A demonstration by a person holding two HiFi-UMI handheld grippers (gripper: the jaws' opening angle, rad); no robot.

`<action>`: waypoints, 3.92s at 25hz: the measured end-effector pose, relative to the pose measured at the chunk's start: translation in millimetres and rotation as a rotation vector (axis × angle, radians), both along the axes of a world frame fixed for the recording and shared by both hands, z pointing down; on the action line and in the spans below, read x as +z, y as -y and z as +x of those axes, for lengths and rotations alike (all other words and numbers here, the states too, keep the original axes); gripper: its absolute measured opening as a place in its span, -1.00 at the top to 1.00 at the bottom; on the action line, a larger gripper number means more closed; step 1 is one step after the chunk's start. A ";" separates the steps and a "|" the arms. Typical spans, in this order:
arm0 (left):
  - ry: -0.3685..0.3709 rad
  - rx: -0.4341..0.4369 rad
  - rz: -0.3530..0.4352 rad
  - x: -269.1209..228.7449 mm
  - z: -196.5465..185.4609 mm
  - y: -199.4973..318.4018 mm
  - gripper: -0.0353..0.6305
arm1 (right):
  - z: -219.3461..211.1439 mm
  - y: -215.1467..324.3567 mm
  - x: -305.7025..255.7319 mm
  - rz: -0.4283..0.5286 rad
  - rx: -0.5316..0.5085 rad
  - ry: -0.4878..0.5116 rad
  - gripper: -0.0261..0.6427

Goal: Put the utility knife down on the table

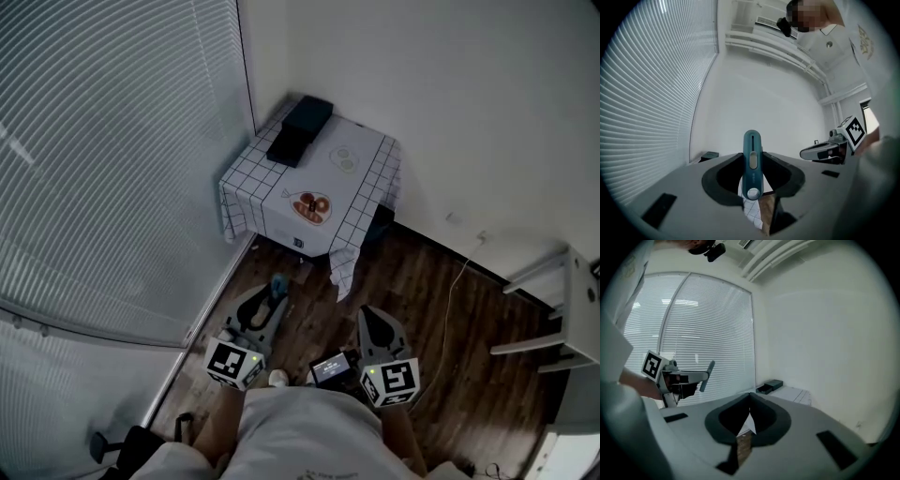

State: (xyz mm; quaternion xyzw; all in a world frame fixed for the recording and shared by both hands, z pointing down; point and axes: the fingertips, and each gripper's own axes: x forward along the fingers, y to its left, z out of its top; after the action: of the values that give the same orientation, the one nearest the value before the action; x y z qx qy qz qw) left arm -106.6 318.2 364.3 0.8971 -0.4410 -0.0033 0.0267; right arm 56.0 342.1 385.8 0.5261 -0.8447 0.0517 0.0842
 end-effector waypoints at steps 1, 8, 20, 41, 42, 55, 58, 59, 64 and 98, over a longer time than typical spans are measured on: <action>-0.007 -0.006 -0.003 -0.4 3.0 -1.6 0.50 | 3.5 -1.9 2.5 -0.001 -0.007 -0.002 0.90; -0.016 -0.035 0.001 -2.6 18.4 -7.2 0.49 | 19.6 -8.4 3.4 0.000 -0.071 0.078 0.90; -0.018 -0.009 -0.024 7.0 36.8 36.4 0.49 | 45.2 35.0 10.4 -0.019 -0.010 0.063 0.90; -0.064 0.030 -0.042 7.6 -19.1 211.5 0.49 | 3.6 207.5 9.1 0.011 0.097 -0.005 0.90; -0.064 0.036 -0.043 9.5 -21.8 217.4 0.49 | 1.9 211.7 11.3 0.009 0.106 -0.003 0.90; -0.044 0.038 -0.050 20.0 -25.1 291.9 0.49 | -12.8 277.0 20.1 -0.029 0.086 -0.011 0.90; -0.039 0.015 -0.044 22.1 -17.8 315.6 0.49 | -2.9 304.0 24.3 -0.030 0.082 -0.013 0.90; -0.036 0.006 -0.040 21.6 -14.7 324.2 0.49 | 2.2 313.5 26.5 -0.035 0.084 -0.010 0.90; -0.029 -0.005 -0.016 14.0 -0.1 373.0 0.49 | 20.3 363.4 25.3 -0.041 0.080 0.003 0.90; 0.059 0.178 -0.013 0.4 27.8 496.5 0.49 | 52.2 469.9 23.7 -0.110 0.276 0.052 0.90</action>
State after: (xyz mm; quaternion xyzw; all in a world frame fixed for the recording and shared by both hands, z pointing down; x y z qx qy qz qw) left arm -78.8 -178.2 364.7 0.9322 -0.3603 0.0285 0.0198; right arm 108.2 -127.8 409.5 0.6304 -0.7620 0.1226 0.0832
